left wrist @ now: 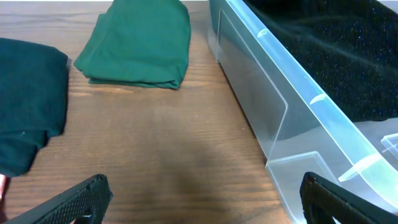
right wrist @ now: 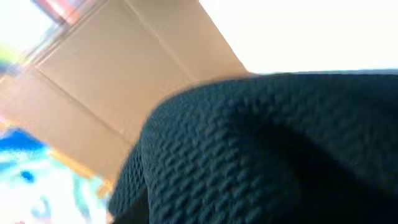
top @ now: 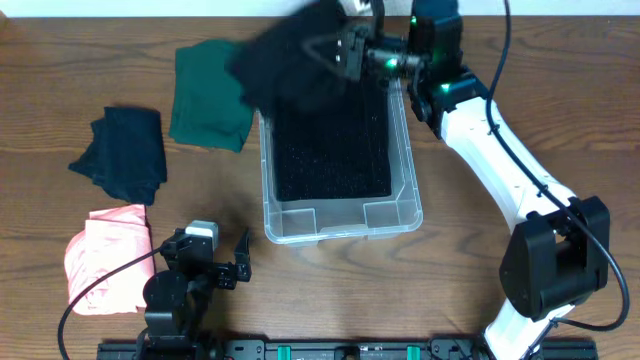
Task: Pack container
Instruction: 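Lower the black garment into the bin on top of the sweater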
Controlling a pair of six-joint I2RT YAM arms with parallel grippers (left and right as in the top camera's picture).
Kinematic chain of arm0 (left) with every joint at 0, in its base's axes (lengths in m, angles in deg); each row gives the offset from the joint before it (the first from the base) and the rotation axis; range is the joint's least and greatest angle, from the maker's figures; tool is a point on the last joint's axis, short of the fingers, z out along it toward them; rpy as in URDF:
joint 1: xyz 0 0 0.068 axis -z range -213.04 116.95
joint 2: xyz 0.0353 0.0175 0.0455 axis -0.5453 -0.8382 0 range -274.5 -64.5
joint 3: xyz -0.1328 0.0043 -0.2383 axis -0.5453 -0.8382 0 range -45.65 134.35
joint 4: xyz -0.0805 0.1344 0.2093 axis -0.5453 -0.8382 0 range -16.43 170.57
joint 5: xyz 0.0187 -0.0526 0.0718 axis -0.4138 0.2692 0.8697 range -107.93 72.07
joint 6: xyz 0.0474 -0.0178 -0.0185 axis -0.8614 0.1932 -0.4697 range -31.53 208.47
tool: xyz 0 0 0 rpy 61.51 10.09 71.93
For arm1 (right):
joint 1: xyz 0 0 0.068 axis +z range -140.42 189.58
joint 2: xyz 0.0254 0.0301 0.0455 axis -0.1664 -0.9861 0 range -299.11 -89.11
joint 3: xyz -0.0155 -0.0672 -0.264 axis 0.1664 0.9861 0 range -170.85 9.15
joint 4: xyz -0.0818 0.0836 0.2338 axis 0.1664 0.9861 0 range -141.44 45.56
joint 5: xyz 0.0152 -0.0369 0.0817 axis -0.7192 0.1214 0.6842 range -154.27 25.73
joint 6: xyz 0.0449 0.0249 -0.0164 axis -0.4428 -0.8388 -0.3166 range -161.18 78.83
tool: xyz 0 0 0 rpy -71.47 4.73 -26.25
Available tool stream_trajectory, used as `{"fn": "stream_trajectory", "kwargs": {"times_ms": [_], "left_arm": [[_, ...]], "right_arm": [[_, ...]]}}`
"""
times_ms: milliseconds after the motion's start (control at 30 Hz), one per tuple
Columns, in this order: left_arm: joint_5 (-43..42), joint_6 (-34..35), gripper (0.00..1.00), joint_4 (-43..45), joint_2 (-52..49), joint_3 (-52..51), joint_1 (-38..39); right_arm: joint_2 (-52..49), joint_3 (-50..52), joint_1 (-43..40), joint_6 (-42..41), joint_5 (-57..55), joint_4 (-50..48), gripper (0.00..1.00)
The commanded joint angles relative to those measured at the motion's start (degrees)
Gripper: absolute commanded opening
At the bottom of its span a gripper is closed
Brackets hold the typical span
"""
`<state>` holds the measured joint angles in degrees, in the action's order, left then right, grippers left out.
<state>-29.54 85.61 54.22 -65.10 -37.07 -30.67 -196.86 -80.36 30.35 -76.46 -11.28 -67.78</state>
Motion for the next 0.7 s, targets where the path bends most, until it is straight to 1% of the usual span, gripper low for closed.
{"fn": "stream_trajectory", "kwargs": {"times_ms": [0, 67, 167, 300, 367, 500, 667], "left_arm": [[0.26, -0.28, 0.98, 0.09, 0.33, -1.09, 0.07], [0.26, -0.28, 0.98, 0.09, 0.33, -1.09, 0.07], [0.26, -0.28, 0.98, 0.09, 0.33, -1.09, 0.07], [0.26, -0.31, 0.98, 0.09, 0.33, -1.09, 0.07], [0.26, -0.28, 0.98, 0.09, 0.33, -1.09, 0.07], [0.26, -0.28, 0.98, 0.09, 0.33, -1.09, 0.07], [0.26, -0.28, 0.98, 0.09, 0.33, -1.09, 0.07]], "right_arm": [[1.40, -1.22, 1.42, -13.00, 5.60, -7.32, 0.01], [1.40, -1.18, 1.14, -14.29, 5.53, -7.26, 0.01], [1.40, 0.00, 0.11, -12.09, 5.53, -1.62, 0.01], [1.38, 4.17, -1.22, -4.55, 5.27, 8.17, 0.01], [1.38, 8.48, -2.58, -0.24, 3.93, 14.29, 0.01], [1.38, 14.12, -4.26, 0.74, 3.76, 15.28, 0.01], [1.38, 17.09, -5.27, 1.86, 2.21, 15.96, 0.02]]}}
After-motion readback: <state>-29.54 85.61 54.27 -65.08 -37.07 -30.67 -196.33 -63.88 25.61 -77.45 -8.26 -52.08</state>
